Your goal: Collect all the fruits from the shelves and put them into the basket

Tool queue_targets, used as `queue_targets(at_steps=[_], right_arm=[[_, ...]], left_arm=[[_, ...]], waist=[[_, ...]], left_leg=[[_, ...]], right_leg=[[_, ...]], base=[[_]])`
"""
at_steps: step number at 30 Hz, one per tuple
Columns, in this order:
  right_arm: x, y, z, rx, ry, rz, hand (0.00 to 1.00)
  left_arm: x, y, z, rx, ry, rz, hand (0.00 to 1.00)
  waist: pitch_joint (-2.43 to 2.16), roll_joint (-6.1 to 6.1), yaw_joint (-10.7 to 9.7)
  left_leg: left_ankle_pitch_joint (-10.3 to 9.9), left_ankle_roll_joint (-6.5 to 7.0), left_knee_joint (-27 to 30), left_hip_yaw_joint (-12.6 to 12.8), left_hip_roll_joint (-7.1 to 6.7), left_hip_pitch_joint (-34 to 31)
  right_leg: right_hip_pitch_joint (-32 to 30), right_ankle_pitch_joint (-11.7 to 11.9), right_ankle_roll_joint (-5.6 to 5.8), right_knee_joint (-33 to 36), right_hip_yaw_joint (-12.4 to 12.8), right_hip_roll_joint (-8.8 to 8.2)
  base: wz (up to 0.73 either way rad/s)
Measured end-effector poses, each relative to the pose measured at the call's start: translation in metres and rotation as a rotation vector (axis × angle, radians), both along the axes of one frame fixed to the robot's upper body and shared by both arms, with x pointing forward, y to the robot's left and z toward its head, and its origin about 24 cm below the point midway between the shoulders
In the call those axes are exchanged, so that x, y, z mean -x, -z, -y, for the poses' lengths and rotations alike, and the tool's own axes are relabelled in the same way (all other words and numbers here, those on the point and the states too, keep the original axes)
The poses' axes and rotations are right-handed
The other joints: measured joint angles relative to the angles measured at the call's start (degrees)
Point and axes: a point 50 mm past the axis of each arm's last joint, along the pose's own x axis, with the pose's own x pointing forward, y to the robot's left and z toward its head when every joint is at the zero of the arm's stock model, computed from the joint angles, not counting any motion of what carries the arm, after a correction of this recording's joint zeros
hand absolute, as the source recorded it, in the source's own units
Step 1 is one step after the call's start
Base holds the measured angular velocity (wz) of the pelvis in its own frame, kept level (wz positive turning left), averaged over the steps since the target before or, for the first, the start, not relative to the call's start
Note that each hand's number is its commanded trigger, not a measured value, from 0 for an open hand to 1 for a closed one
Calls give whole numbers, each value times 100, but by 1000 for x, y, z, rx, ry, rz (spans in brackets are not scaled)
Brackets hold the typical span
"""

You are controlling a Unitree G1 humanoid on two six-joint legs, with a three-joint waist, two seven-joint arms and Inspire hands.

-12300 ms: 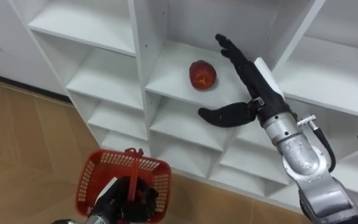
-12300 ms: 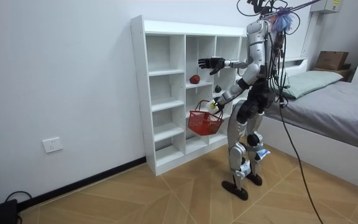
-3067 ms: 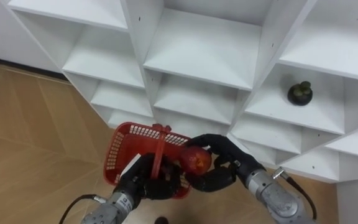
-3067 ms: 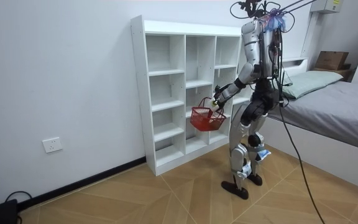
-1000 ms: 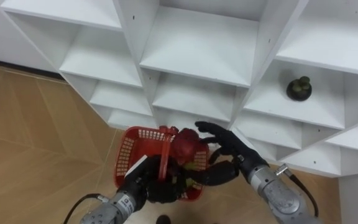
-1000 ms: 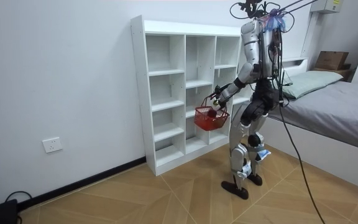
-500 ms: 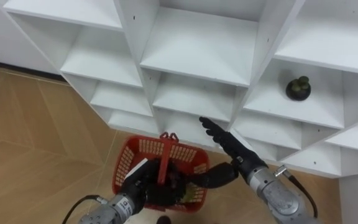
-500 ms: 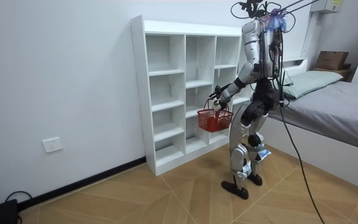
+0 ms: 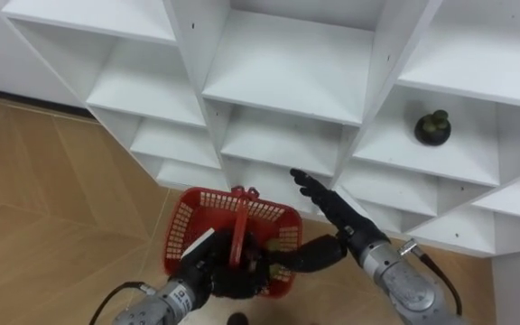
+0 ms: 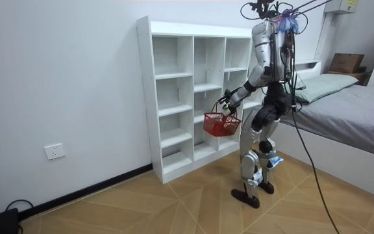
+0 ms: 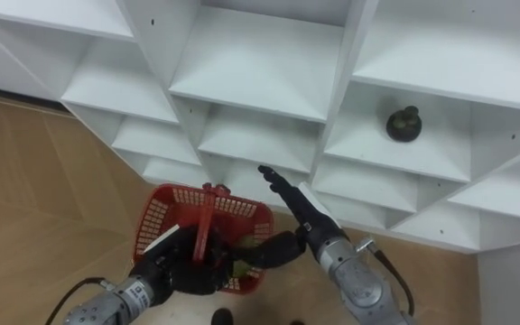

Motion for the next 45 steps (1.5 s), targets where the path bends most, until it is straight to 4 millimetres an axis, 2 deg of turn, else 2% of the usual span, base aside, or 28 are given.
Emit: queue_targets(at_steps=[9, 14, 24, 33, 40, 45], right_arm=[[2, 8, 8, 14, 62, -17, 0], [1, 7, 15, 10, 142, 6, 0], [-3, 0, 32, 8, 319, 91, 0], [-5, -6, 46, 18, 472, 184, 0], [-5, -9, 50, 29, 561, 242, 0], [-6, -13, 53, 8, 603, 276, 0]], left_arm=[[1, 1, -5, -22, -34, 0, 100], [2, 3, -11, -47, -83, -3, 100], [6, 5, -18, -78, -137, -10, 100], [11, 7, -31, -88, -207, -24, 100], [12, 8, -31, -95, -214, -28, 100], [11, 8, -31, -95, -215, -27, 100]], waist=[[4, -82, 3], [-1, -123, -112], [-4, -119, -165], [-13, -108, -333], [-71, -15, -330], [-76, -3, -330]], left_leg=[[5, -2, -94, 118, -3, 169], [4, -1, -92, 144, -3, 183], [3, -3, -192, 305, 18, 322], [3, -4, -192, 316, 25, 365], [3, -4, -180, 317, 30, 372], [5, -7, -184, 307, 32, 375]], right_leg=[[91, -3, 5, -8, 75, -8], [88, -2, 6, 6, 100, -11], [98, -1, 5, -23, 228, 12], [141, 8, -1, -22, 230, 25], [139, 10, -4, -12, 231, 30], [142, 10, -6, -11, 229, 27]], base=[[-5], [-2], [-8], [0], [0], [0]])
